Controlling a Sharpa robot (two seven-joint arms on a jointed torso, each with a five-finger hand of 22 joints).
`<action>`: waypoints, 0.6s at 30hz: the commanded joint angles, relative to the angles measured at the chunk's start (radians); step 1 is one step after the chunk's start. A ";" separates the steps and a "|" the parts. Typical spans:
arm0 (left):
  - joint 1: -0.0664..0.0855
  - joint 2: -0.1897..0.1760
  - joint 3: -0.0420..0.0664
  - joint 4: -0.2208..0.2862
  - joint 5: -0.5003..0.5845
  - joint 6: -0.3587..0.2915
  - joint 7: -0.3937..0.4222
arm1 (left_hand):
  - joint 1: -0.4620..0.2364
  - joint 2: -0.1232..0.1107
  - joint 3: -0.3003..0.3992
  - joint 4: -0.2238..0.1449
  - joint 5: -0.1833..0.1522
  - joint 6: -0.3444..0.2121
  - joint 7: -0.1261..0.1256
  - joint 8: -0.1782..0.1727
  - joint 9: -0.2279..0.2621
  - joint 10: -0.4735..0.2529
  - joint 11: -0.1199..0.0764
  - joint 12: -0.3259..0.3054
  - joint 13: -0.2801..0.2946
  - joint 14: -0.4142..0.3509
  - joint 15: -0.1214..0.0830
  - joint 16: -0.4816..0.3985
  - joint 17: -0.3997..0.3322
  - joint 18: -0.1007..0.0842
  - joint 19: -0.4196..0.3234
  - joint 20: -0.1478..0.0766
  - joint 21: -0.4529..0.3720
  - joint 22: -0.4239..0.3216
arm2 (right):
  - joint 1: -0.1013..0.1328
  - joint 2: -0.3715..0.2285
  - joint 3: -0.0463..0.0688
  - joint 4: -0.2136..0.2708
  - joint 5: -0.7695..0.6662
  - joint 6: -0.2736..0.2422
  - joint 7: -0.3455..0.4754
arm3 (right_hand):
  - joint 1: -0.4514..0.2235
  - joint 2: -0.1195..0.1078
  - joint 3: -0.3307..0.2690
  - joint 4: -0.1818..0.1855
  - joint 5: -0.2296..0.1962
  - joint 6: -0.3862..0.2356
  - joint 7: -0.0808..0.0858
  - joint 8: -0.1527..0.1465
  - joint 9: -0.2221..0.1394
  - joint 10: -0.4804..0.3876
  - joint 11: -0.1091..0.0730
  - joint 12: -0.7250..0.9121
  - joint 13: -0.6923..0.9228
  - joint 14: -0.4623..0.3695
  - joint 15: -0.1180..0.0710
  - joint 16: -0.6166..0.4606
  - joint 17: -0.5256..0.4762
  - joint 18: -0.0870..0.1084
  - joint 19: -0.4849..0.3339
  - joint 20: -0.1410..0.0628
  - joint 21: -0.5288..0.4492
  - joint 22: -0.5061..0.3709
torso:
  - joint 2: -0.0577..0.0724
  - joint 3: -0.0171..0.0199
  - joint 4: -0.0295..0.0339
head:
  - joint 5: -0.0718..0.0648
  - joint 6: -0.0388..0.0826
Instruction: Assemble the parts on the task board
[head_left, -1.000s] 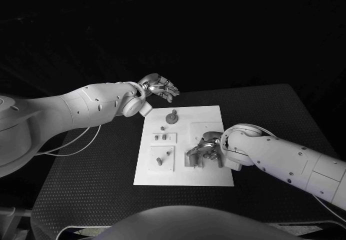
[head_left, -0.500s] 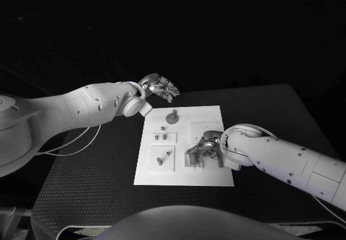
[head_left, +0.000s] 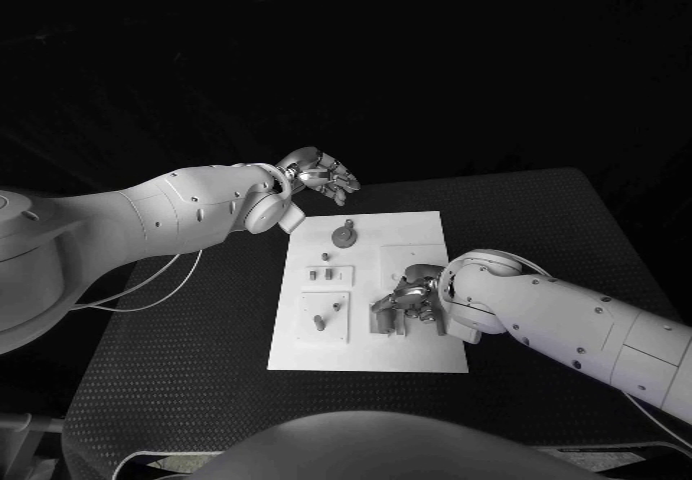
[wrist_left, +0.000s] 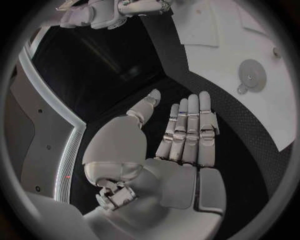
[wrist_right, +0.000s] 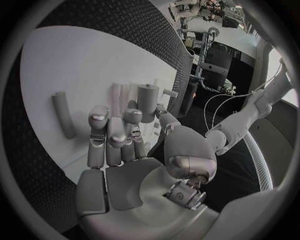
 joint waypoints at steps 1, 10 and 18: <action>0.001 0.001 0.000 0.001 0.006 0.014 0.005 | -0.009 -0.002 0.002 0.001 -0.002 -0.007 0.001 0.001 -0.001 -0.005 0.002 0.004 -0.002 0.005 0.001 -0.007 0.001 0.019 -0.002 0.003 -0.003 -0.001 | -0.004 0.001 -0.001 0.001 0.008 0.008 -0.008 | -0.009 0.012 0.096 -0.085 0.003 0.000 0.003 0.003 0.002 -0.008 0.002 0.003 -0.001 -0.004 -0.004 -0.008 -0.003 0.064 -0.002 0.007 -0.002 0.012 | 0.000 0.0010 -0.0003 | 0.001 0.000; 0.001 0.003 0.000 -0.001 0.006 0.019 0.003 | -0.011 -0.003 0.003 0.001 -0.002 -0.008 0.002 0.001 -0.002 -0.005 0.002 0.003 -0.002 0.004 0.001 -0.008 0.002 0.019 -0.002 0.003 -0.003 -0.001 | -0.005 0.004 -0.001 -0.011 -0.005 0.002 -0.001 | -0.038 -0.006 0.101 -0.069 0.003 -0.002 0.005 -0.002 0.002 -0.015 0.003 0.005 -0.002 -0.012 -0.004 -0.015 -0.009 0.064 -0.003 0.007 -0.006 0.011 | 0.000 0.0005 0.0007 | 0.001 0.000; 0.001 0.004 0.000 -0.002 0.006 0.022 0.003 | -0.011 -0.002 0.003 0.001 -0.002 -0.008 0.002 0.001 -0.002 -0.006 0.002 0.003 -0.002 0.004 0.001 -0.008 0.002 0.019 -0.003 0.003 -0.003 -0.001 | -0.005 0.003 -0.001 -0.013 -0.013 -0.020 0.006 | -0.041 -0.008 0.104 -0.066 0.003 -0.002 0.005 -0.002 0.002 -0.015 0.003 0.005 -0.003 -0.013 -0.004 -0.016 -0.011 0.064 -0.003 0.006 -0.007 0.011 | 0.000 0.0009 0.0000 | 0.002 0.000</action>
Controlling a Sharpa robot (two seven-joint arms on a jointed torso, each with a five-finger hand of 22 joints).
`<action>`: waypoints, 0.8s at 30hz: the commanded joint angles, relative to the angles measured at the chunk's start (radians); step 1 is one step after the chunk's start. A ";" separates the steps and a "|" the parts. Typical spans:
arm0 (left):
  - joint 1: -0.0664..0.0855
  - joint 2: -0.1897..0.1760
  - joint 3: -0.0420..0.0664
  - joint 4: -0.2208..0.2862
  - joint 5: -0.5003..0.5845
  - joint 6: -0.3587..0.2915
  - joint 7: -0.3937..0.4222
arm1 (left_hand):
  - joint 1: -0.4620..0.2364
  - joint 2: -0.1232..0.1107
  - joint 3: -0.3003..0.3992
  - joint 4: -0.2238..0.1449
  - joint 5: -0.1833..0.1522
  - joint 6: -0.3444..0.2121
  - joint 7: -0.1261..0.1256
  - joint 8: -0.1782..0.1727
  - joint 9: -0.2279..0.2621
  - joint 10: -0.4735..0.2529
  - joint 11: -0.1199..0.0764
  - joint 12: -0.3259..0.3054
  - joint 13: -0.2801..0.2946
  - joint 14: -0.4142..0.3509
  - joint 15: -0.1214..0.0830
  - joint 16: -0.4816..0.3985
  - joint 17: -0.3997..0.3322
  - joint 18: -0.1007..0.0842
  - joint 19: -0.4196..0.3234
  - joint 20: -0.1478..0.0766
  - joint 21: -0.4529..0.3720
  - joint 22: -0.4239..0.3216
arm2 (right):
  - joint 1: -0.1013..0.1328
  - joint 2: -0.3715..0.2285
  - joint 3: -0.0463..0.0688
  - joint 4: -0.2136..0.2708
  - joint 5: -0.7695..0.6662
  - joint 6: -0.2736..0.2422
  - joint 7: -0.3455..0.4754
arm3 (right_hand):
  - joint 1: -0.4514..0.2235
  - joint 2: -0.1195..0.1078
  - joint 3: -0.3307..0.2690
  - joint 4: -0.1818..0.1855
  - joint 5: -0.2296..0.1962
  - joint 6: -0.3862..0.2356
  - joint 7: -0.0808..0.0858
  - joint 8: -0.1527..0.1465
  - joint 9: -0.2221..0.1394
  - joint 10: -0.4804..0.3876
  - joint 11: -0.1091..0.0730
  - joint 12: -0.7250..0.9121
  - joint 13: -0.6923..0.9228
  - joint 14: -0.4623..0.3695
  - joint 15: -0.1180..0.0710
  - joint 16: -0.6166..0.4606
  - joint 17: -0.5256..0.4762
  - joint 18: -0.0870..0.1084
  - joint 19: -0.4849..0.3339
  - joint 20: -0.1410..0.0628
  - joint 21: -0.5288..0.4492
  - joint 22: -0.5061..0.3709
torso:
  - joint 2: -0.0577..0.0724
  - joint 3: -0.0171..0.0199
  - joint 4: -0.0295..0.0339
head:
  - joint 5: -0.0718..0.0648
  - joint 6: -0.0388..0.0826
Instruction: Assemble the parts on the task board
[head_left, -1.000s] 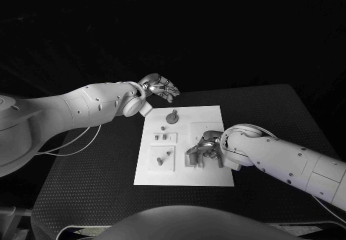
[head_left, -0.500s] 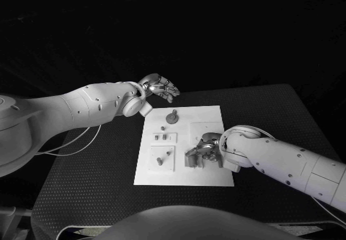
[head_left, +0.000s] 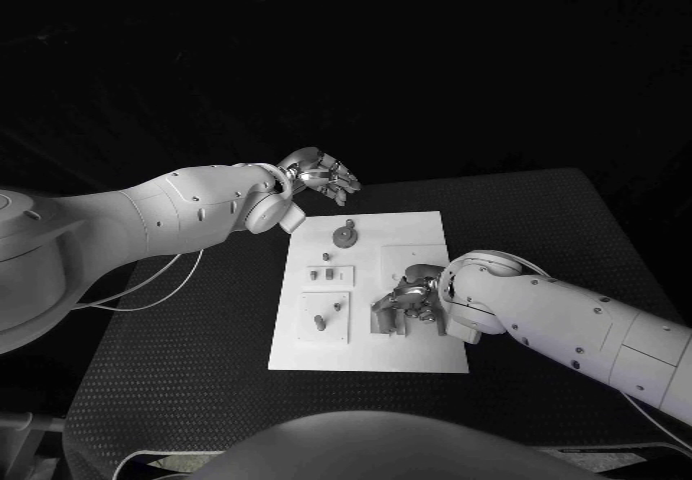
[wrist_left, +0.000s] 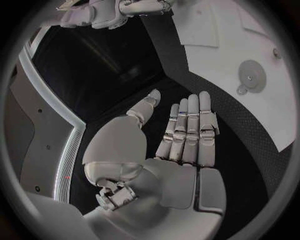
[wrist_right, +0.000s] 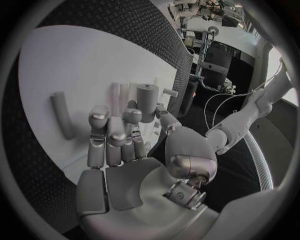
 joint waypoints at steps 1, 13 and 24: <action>0.001 0.000 0.000 0.002 0.006 0.015 0.004 | -0.012 -0.002 0.003 0.001 -0.002 -0.008 0.002 0.001 -0.001 -0.006 0.002 0.003 -0.001 0.004 0.001 -0.004 0.002 0.019 -0.003 0.003 -0.003 -0.002 | -0.003 -0.003 -0.002 0.000 -0.016 -0.019 0.003 | -0.007 -0.001 0.039 -0.033 0.003 0.001 0.008 -0.002 0.001 -0.004 -0.001 0.006 -0.002 -0.001 -0.002 -0.006 0.000 0.061 -0.001 0.004 -0.006 0.011 | 0.000 0.0004 -0.0008 | 0.000 0.000; 0.001 0.002 0.000 0.001 0.006 0.017 0.004 | -0.012 -0.001 0.003 0.001 -0.002 -0.009 0.002 0.001 -0.001 -0.006 0.002 0.003 -0.002 0.004 0.001 -0.005 0.002 0.019 -0.003 0.003 -0.003 -0.002 | -0.003 0.002 -0.002 -0.009 -0.022 -0.024 0.000 | -0.008 -0.004 0.041 -0.032 0.003 0.002 0.008 -0.002 0.002 -0.004 -0.001 0.006 -0.002 0.000 -0.002 -0.006 0.001 0.061 0.000 0.004 -0.006 0.011 | 0.001 0.0002 -0.0011 | 0.000 0.000; 0.001 0.001 0.000 0.001 0.006 0.018 0.003 | -0.013 -0.001 0.004 0.001 -0.002 -0.009 0.002 0.001 -0.001 -0.006 0.002 0.003 -0.002 0.004 0.002 -0.006 0.003 0.019 -0.003 0.003 -0.003 -0.002 | -0.005 0.004 -0.002 -0.012 -0.020 -0.004 -0.005 | -0.029 -0.027 0.047 -0.015 0.002 -0.002 0.009 -0.007 0.003 -0.008 0.000 0.007 -0.004 -0.005 -0.002 -0.011 -0.003 0.061 -0.001 0.003 -0.008 0.011 | 0.000 0.0003 -0.0008 | 0.000 0.000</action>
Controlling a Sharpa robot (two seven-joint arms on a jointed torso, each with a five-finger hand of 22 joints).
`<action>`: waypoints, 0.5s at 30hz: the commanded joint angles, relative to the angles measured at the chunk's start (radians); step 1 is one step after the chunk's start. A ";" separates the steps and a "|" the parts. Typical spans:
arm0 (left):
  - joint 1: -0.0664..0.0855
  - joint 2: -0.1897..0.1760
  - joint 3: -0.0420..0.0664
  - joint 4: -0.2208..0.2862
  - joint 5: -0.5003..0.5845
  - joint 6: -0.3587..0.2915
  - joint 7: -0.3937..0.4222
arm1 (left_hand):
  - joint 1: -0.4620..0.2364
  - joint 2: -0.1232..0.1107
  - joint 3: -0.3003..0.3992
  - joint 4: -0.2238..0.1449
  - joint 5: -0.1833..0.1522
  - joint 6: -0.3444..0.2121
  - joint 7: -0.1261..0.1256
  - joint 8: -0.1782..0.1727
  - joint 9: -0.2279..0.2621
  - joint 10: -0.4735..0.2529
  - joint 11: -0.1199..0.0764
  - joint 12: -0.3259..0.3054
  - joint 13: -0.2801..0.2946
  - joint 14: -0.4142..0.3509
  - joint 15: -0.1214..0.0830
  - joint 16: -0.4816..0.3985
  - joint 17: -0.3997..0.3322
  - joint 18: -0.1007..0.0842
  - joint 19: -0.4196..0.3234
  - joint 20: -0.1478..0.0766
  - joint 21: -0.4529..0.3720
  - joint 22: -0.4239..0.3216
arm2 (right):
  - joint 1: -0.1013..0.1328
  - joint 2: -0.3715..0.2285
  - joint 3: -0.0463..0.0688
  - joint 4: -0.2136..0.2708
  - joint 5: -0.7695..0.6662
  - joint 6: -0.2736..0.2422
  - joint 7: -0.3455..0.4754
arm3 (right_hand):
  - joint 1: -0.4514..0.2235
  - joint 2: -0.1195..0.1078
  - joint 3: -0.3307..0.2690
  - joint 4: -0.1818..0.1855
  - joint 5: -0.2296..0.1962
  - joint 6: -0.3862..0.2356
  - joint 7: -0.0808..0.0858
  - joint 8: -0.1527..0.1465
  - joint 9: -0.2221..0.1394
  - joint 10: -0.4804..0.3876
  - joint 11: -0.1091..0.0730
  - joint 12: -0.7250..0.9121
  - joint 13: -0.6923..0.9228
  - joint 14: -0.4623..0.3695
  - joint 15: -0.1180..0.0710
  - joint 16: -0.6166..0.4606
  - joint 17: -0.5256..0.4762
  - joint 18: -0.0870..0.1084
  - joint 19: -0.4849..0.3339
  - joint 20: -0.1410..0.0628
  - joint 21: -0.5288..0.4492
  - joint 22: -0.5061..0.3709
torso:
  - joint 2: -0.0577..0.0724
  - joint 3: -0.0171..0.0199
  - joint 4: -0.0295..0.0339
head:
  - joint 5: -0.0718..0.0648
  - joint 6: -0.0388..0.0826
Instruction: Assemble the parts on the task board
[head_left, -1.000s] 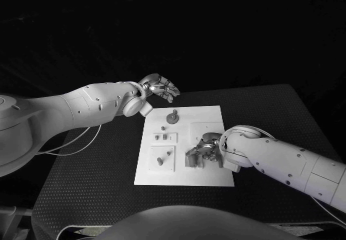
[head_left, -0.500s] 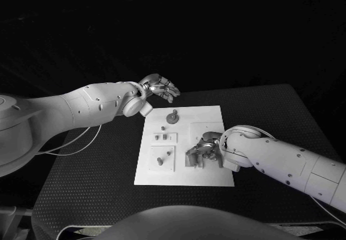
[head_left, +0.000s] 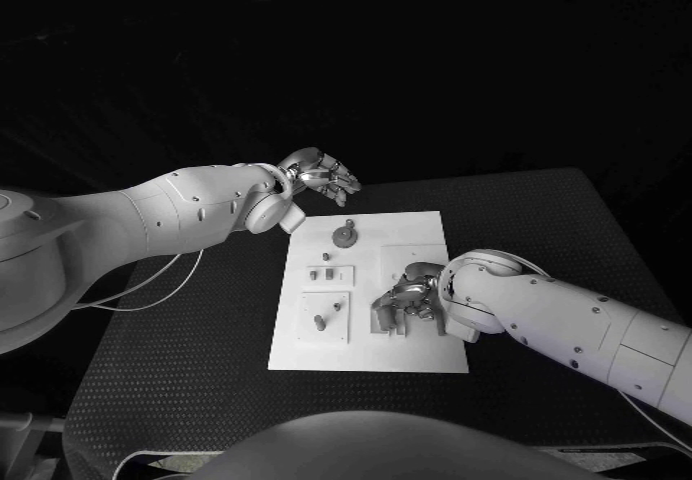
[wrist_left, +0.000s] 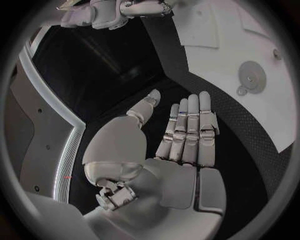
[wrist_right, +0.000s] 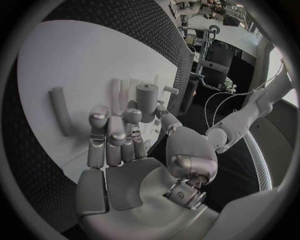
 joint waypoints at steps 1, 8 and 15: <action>0.001 0.001 0.000 0.001 0.006 0.014 0.005 | -0.009 0.003 0.004 0.001 -0.002 -0.005 -0.002 0.001 -0.001 -0.006 0.002 0.003 -0.001 0.004 0.002 -0.006 0.001 0.019 -0.003 0.003 -0.003 -0.001 | -0.004 -0.001 -0.002 -0.005 -0.014 0.015 -0.009 | -0.015 -0.013 0.007 0.009 0.001 -0.001 0.010 -0.007 0.000 -0.010 0.000 0.004 -0.002 -0.001 -0.007 -0.008 -0.002 0.060 -0.001 0.002 -0.005 0.011 | 0.000 0.0000 0.0000 | 0.000 0.000; 0.001 0.001 0.000 0.001 0.006 0.016 0.003 | -0.010 0.003 0.004 0.001 -0.002 -0.005 -0.002 0.001 -0.001 -0.006 0.002 0.003 -0.001 0.004 0.002 -0.006 0.002 0.019 -0.003 0.003 -0.003 -0.001 | -0.004 -0.001 -0.002 -0.003 -0.013 0.027 -0.009 | -0.044 -0.062 0.016 0.037 0.001 -0.003 0.010 -0.011 0.003 -0.014 0.000 0.006 -0.004 -0.004 -0.007 -0.012 -0.003 0.060 -0.001 -0.001 -0.007 0.011 | 0.000 0.0001 0.0002 | 0.000 0.000; 0.001 0.001 0.000 0.000 0.006 0.016 0.002 | -0.010 0.002 0.004 0.001 -0.002 -0.005 -0.002 0.001 -0.002 -0.006 0.002 0.003 -0.001 0.004 0.002 -0.007 0.002 0.019 -0.004 0.004 -0.003 -0.001 | -0.004 -0.002 -0.002 -0.002 -0.013 0.021 -0.020 | -0.060 -0.086 0.024 0.054 0.001 -0.005 0.011 -0.013 0.005 -0.016 0.001 0.008 -0.005 -0.004 -0.007 -0.014 -0.001 0.060 -0.001 -0.004 -0.009 0.011 | 0.000 0.0003 0.0000 | -0.001 0.000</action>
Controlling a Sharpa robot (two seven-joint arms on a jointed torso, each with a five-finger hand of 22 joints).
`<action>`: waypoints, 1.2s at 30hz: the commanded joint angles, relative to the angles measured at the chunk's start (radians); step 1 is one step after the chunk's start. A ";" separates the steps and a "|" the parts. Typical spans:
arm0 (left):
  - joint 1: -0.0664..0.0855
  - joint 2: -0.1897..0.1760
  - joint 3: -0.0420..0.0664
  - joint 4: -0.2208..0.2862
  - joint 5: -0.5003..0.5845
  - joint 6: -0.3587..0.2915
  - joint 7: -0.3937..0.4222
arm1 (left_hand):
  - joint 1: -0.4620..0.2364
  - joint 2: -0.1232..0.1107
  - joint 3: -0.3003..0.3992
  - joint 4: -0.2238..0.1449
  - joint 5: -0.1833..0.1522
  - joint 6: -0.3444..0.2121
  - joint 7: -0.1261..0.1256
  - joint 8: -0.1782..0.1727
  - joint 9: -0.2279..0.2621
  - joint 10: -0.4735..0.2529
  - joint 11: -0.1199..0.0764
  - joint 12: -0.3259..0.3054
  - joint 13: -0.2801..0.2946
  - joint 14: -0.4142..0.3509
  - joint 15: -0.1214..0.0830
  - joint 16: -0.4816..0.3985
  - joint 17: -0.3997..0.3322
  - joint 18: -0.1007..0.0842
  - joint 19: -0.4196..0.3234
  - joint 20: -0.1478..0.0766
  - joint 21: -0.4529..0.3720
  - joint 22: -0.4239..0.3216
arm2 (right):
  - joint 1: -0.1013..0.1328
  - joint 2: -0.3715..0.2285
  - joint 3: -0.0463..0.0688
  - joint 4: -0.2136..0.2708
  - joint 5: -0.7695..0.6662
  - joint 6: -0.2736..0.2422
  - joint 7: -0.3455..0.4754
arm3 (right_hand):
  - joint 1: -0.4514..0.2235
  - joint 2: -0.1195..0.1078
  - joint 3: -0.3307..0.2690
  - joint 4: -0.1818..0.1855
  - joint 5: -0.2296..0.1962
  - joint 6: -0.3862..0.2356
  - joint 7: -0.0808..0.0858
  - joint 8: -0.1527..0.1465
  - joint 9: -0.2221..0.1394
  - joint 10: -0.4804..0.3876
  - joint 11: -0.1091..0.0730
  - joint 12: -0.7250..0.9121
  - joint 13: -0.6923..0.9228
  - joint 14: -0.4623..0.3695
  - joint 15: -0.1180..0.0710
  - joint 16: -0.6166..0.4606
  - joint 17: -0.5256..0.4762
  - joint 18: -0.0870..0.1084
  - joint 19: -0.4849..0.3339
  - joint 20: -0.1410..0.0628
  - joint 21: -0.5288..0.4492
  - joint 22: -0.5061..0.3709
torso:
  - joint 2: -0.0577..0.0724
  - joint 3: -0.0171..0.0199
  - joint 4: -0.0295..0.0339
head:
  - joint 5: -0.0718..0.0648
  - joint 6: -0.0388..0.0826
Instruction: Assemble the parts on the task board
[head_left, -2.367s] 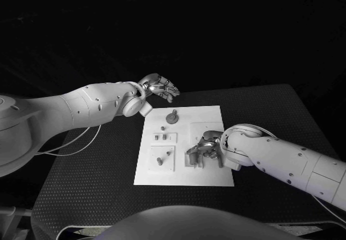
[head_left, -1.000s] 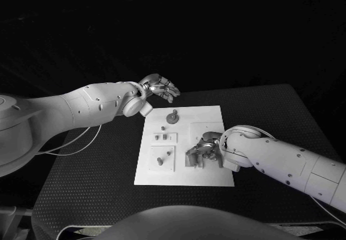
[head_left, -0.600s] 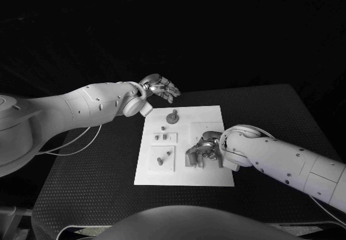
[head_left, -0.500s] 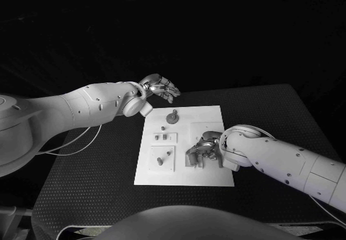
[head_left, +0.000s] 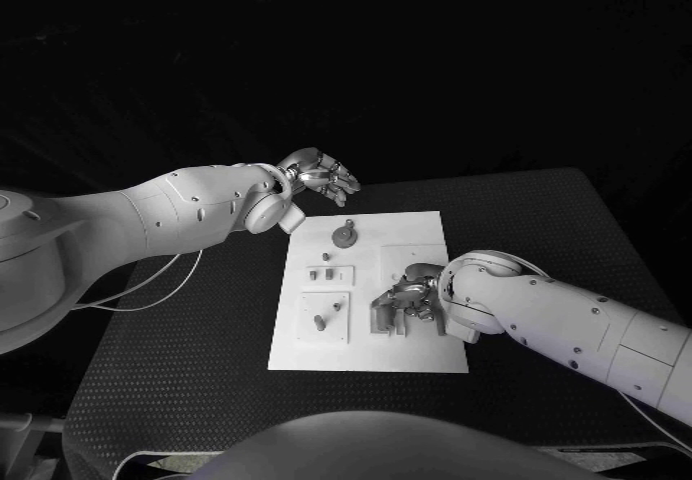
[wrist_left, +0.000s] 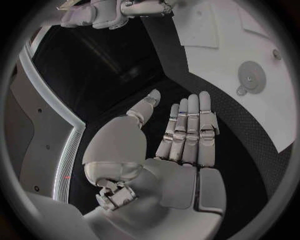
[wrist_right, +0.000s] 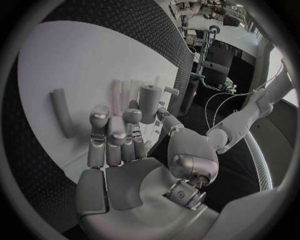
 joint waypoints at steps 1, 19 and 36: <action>0.001 0.002 0.000 0.001 0.006 0.014 0.004 | -0.010 0.002 0.004 0.001 -0.002 -0.005 -0.002 0.001 -0.002 -0.006 0.002 0.003 -0.001 0.004 0.002 -0.007 0.001 0.019 -0.004 0.004 -0.003 -0.001 | -0.003 -0.002 -0.002 -0.001 -0.012 0.017 -0.017 | -0.004 -0.013 0.003 0.011 -0.003 -0.002 0.004 -0.005 0.000 -0.007 0.003 0.005 -0.002 0.002 -0.005 -0.005 0.003 0.052 0.001 -0.005 -0.004 0.011 | 0.000 0.0004 -0.0002 | 0.001 0.000; 0.001 0.004 0.000 -0.005 0.002 0.025 -0.004 | -0.010 0.006 0.007 0.000 -0.002 -0.006 -0.001 0.001 -0.002 -0.007 0.003 0.003 -0.002 0.004 0.002 -0.009 0.005 0.019 -0.005 0.004 -0.003 -0.001 | -0.003 -0.001 -0.002 0.005 -0.011 0.033 -0.006 | -0.004 -0.041 0.017 0.018 -0.004 -0.005 0.004 -0.007 0.003 -0.009 0.003 0.008 -0.003 0.000 -0.005 -0.008 0.002 0.052 0.001 -0.008 -0.004 0.012 | 0.000 0.0008 -0.0003 | 0.003 0.000; 0.001 0.007 0.000 -0.005 0.002 0.027 -0.004 | -0.011 0.005 0.007 0.000 -0.002 -0.007 -0.001 0.001 -0.002 -0.008 0.003 0.004 -0.002 0.003 0.002 -0.010 0.006 0.019 -0.005 0.004 -0.003 -0.002 | -0.004 -0.003 -0.002 0.002 -0.012 0.012 -0.008 | -0.024 -0.079 0.034 0.052 -0.004 -0.014 0.007 -0.014 0.006 -0.013 0.006 0.010 -0.006 -0.004 -0.003 -0.013 0.000 0.052 0.001 -0.010 -0.007 0.012 | 0.000 -0.0001 0.0001 | 0.007 0.000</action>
